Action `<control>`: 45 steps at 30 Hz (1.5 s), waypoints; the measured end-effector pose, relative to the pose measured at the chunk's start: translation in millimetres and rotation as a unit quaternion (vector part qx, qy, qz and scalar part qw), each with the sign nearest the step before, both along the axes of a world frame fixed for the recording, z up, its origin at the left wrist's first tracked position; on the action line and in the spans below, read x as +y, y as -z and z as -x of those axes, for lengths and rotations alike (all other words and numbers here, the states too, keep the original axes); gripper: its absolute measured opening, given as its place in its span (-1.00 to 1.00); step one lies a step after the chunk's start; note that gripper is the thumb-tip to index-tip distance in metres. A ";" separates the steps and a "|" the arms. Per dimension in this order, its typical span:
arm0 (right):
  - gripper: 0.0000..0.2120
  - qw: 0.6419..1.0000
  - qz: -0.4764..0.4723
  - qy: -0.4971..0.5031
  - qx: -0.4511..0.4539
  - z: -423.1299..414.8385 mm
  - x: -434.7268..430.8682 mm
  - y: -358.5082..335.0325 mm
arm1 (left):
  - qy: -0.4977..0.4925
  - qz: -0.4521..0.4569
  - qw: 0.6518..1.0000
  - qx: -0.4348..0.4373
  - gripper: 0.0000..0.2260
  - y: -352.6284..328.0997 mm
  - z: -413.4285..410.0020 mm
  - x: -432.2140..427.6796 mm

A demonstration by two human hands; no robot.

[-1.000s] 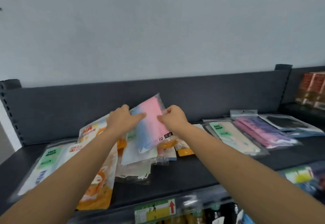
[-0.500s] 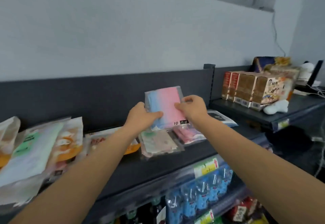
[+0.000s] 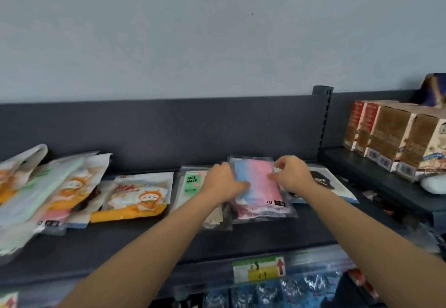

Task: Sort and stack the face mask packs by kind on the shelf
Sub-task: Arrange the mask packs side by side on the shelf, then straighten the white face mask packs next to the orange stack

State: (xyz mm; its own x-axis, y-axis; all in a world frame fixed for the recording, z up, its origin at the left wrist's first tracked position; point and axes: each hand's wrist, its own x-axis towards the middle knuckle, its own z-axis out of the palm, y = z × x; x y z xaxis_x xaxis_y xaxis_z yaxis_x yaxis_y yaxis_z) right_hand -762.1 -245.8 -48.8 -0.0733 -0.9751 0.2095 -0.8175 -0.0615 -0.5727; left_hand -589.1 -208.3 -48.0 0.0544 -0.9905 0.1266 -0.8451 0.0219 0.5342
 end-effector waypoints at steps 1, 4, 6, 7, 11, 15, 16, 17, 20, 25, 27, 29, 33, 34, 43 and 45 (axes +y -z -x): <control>-0.64 1.000 0.013 -0.011 -0.006 -4.7 -2.6 -3.5 | -0.005 0.011 1.000 -0.024 -0.46 -4.6 -4.6 1.3; -0.65 0.995 0.076 -0.059 -0.020 -37.0 -3.1 -23.7 | -0.017 0.056 0.997 -0.045 -0.40 -28.1 -29.2 11.1; -0.69 0.988 0.105 -0.110 -0.035 -71.2 3.5 -34.8 | -0.029 0.081 0.996 -0.038 -0.39 -44.4 -54.0 22.1; -0.70 0.983 0.115 -0.136 -0.041 -91.0 8.5 -38.3 | -0.040 0.091 0.994 -0.036 -0.38 -50.8 -69.6 27.7; -0.73 0.964 0.111 -0.227 -0.082 -175.3 33.1 -40.4 | -0.112 0.124 0.984 -0.061 -0.36 -65.4 -148.8 56.1; -0.74 0.949 0.059 -0.283 -0.125 -262.3 61.6 -36.9 | -0.195 0.105 0.972 -0.072 -0.39 -65.5 -240.9 90.4; -0.74 0.948 0.039 -0.291 -0.126 -283.2 66.9 -36.0 | -0.211 0.091 0.971 -0.072 -0.41 -64.4 -264.0 97.3; -0.74 0.948 0.020 -0.294 -0.121 -303.1 72.6 -35.7 | -0.221 0.075 0.970 -0.074 -0.45 -62.5 -286.7 103.3; -0.76 0.958 -0.024 -0.274 -0.081 -357.9 81.0 -35.0 | -0.236 0.011 0.966 -0.100 -0.50 -53.5 -345.1 116.4; -0.69 0.961 -0.162 -0.218 -0.048 -417.7 88.6 -30.4 | -0.216 -0.078 0.967 -0.107 -0.39 -24.5 -395.3 117.5; -0.70 0.958 -0.175 -0.209 -0.091 -429.4 91.1 -23.4 | -0.193 -0.062 0.971 -0.130 -0.35 -19.4 -400.1 114.6; -0.73 0.961 -0.151 -0.204 -0.108 -436.6 92.4 -15.7 | -0.166 -0.046 0.974 -0.148 -0.27 -19.1 -397.9 111.3; -0.76 0.954 -0.092 -0.183 -0.219 -427.9 85.7 -17.9 | -0.134 -0.024 0.985 -0.105 -0.33 -31.5 -376.6 112.0; -0.78 0.949 -0.080 -0.169 -0.255 -417.0 81.3 -24.1 | -0.129 -0.009 0.988 -0.085 -0.35 -35.9 -368.2 111.5; -0.84 0.948 -0.031 -0.028 -0.317 -237.0 45.2 -62.3 | 0.000 -0.017 0.957 0.289 -0.39 -45.4 -250.4 52.8; -0.92 0.968 -0.018 0.010 -0.251 -199.5 37.5 -54.5 | 0.027 -0.041 0.963 0.265 -0.56 -37.7 -217.6 40.0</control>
State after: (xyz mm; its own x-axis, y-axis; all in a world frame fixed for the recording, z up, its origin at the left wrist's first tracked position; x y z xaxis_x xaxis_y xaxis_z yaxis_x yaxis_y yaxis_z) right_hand -562.5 -208.3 5.7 -0.1753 -0.9785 0.1083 -0.4365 -0.0213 -0.8994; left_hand -371.5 -168.4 -10.3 0.0382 -0.9991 0.0156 -0.4514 -0.0033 0.8923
